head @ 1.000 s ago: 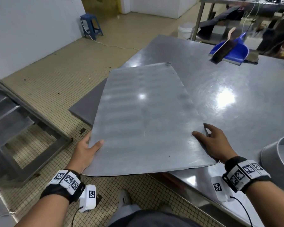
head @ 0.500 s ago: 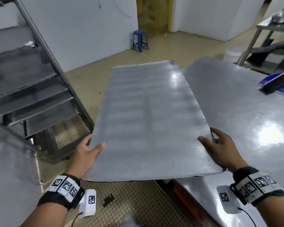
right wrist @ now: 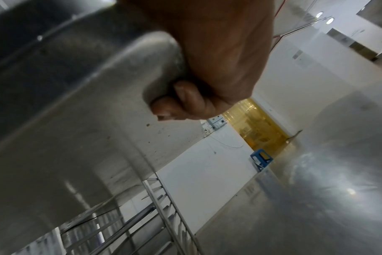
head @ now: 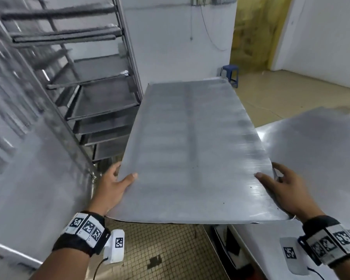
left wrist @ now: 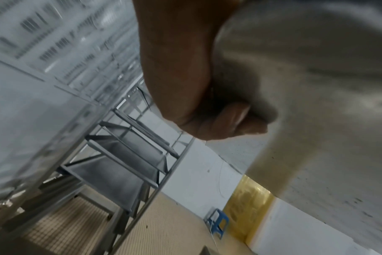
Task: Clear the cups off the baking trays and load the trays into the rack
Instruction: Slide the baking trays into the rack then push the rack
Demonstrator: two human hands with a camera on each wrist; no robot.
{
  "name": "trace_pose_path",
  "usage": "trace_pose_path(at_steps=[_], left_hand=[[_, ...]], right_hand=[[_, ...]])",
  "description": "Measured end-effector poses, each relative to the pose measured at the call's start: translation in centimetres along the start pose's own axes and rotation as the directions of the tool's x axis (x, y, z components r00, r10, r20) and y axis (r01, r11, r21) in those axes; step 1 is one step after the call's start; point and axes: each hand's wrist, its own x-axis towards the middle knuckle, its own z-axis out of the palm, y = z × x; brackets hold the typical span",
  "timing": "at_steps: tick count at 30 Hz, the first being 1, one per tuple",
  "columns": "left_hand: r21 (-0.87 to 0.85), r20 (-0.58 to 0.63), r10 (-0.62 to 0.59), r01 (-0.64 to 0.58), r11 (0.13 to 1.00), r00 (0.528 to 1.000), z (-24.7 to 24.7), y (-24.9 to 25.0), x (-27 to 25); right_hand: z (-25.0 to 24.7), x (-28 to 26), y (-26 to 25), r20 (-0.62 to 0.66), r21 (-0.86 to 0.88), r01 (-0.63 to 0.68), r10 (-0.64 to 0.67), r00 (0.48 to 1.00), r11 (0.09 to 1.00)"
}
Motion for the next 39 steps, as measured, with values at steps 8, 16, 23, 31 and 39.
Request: trace_pose_path(at_steps=[8, 16, 23, 31, 39], left_hand=[[-0.013, -0.166, 0.004, -0.006, 1.0, 0.986, -2.7, 0.6, -5.3], [-0.008, -0.331, -0.038, 0.037, 0.999, 0.943, -5.8, -0.4, -11.9], [0.042, -0.457, -0.053, 0.082, 0.996, 0.888, -8.0, -3.2, -16.0], [0.077, -0.529, -0.082, 0.143, 0.987, 0.845, -11.6, -5.1, -16.8], [0.071, -0.527, -0.082, 0.14, 0.988, 0.846, -17.5, -6.4, -13.4]], right_hand=[[1.6, 1.0, -1.9, 0.14, 0.08, 0.07, -0.081, 0.987, 0.994], [4.4, 0.9, -1.8, 0.275, 0.147, 0.052, -0.091, 0.957, 0.988], [7.0, 0.7, -2.6, 0.366, 0.087, 0.075, -0.102, 0.925, 0.993], [11.9, 1.4, -3.1, 0.412, -0.058, 0.096, -0.064, 0.909, 0.994], [18.3, 1.6, -7.1, 0.39, -0.152, 0.164, -0.093, 0.916, 0.975]])
